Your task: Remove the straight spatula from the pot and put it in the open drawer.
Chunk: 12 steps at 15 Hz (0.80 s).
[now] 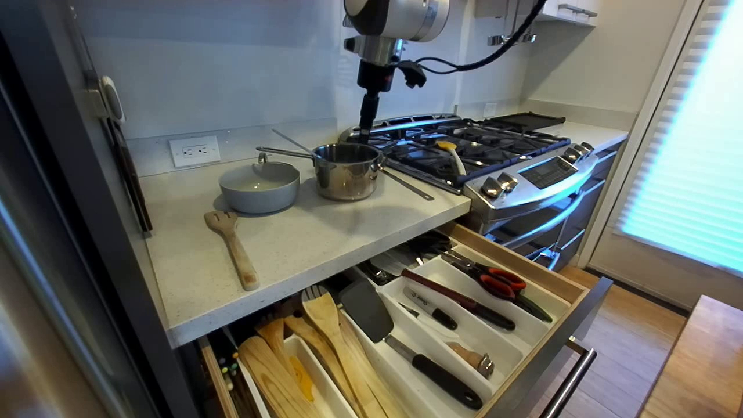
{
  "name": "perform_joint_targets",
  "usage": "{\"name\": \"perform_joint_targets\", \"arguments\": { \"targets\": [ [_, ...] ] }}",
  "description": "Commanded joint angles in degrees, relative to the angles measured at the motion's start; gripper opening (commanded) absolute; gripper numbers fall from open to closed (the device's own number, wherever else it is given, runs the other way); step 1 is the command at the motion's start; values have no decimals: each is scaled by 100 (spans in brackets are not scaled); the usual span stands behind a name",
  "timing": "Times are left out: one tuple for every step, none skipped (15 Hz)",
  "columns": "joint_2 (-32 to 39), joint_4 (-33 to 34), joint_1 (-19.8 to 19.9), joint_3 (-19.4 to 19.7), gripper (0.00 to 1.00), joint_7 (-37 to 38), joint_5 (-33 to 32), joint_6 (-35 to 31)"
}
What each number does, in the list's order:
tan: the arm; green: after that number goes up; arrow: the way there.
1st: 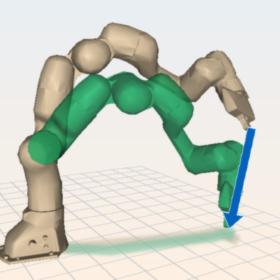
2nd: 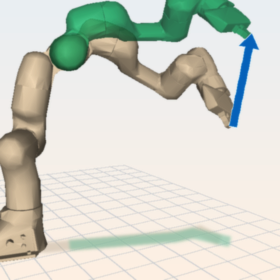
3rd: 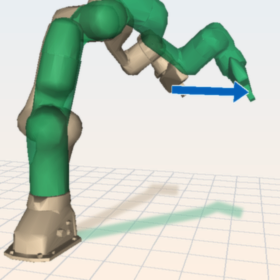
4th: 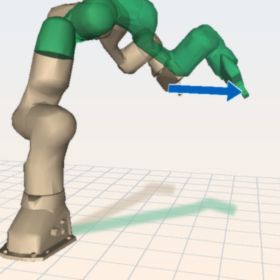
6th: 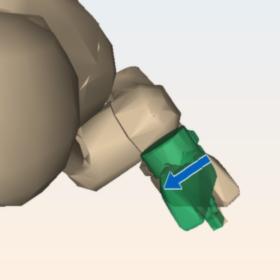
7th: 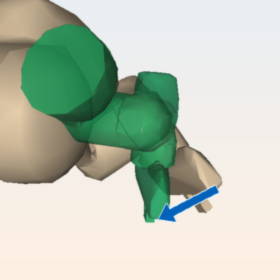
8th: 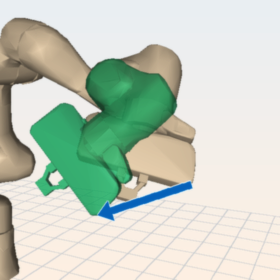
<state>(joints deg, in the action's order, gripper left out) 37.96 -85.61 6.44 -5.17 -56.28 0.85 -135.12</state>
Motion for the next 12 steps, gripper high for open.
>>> {"name": "perform_joint_targets", "arguments": {
  "targets": [
    [352,51,-30,-195,100,-395,-164,-467],
    [457,106,-33,-225,100,-437,-170,-543],
    [530,134,-39,-239,100,-481,-188,-609],
    [626,189,-30,-267,97,-519,-181,-721],
    [681,214,-19,-291,93,-548,-166,-845],
    [718,251,8,-325,91,-549,-120,-956],
    [765,300,28,-344,89,-542,-99,-1011],
    [831,382,33,-338,87,-490,-100,-1044],
    [890,444,43,-345,89,-484,-101,-1054],
    [963,515,39,-336,84,-474,-113,-1050],
    [1098,626,47,-362,79,-479,-89,-1018],
    [1204,704,74,-418,77,-508,-41,-1002]
  ]
}}
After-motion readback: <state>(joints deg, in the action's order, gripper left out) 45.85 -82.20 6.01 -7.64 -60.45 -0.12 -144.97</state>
